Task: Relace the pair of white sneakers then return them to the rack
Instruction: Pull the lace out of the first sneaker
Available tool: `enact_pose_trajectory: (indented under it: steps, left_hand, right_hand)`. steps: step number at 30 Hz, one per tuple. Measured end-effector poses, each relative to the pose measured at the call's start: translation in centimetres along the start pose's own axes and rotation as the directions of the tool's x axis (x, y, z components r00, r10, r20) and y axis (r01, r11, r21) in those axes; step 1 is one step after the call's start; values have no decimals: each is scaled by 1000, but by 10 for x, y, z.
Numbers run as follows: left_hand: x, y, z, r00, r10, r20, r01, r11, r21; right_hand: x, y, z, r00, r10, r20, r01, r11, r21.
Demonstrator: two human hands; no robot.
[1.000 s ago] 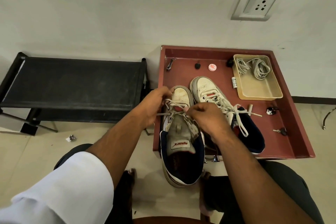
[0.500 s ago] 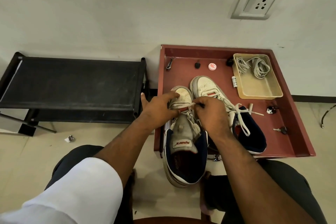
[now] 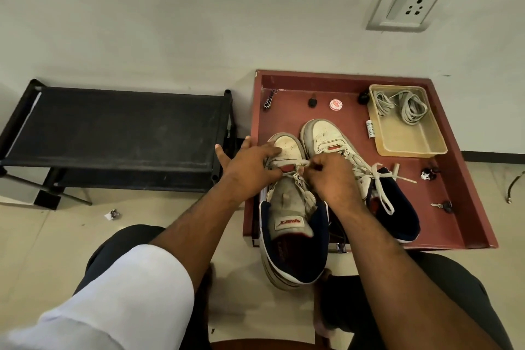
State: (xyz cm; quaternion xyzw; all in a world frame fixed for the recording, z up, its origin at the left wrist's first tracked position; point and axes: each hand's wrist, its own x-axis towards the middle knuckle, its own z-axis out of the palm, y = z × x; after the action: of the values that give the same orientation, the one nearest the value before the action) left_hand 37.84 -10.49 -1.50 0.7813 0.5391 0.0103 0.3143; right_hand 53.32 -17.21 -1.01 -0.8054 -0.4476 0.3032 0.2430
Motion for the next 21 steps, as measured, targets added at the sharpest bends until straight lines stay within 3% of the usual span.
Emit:
enact_pose_trajectory:
  steps: [2,5,8,10,11,13,15,17,21]
  left_hand:
    - [1,-3,0,1000,-14,14,14,1000,2]
    - [3,-5,0,999,-26,28,26,999,28]
    - [4,-5,2,998,-41,48,40,999,31]
    - [6,-7,4,997,-56,45,57,998,-17]
    - [6,-8,4,997,-60,38,62,997,-43]
    - [6,-8,4,998,-62,31,64,996,-65]
    - [6,-8,4,997,-66,28,68,995,-77]
    - [6,-8,4,997,-70,20,72,993,-90]
    - [5,-8,1,998,-67,20,68,995,-77]
  right_hand:
    - [-3,-6,-7,998,-51,-40,50,998,-35]
    - [-2,-18,-35,944,-149,-295,137,989,-60]
    - [0,-22,-53,889,-159,-429,194,980,38]
    - [0,-18,-45,939,-126,-320,142,990,25]
    - [0,-14,-39,966,-139,-216,121,988,-93]
    - [-3,-11,-28,980,-196,-28,175,927,-332]
    - [-3,-11,-21,962,-254,98,272,878,-395]
    - [-4,-11,-12,952,-272,141,306,850,-428]
    - [3,-6,-6,981,-177,82,195,851,-488]
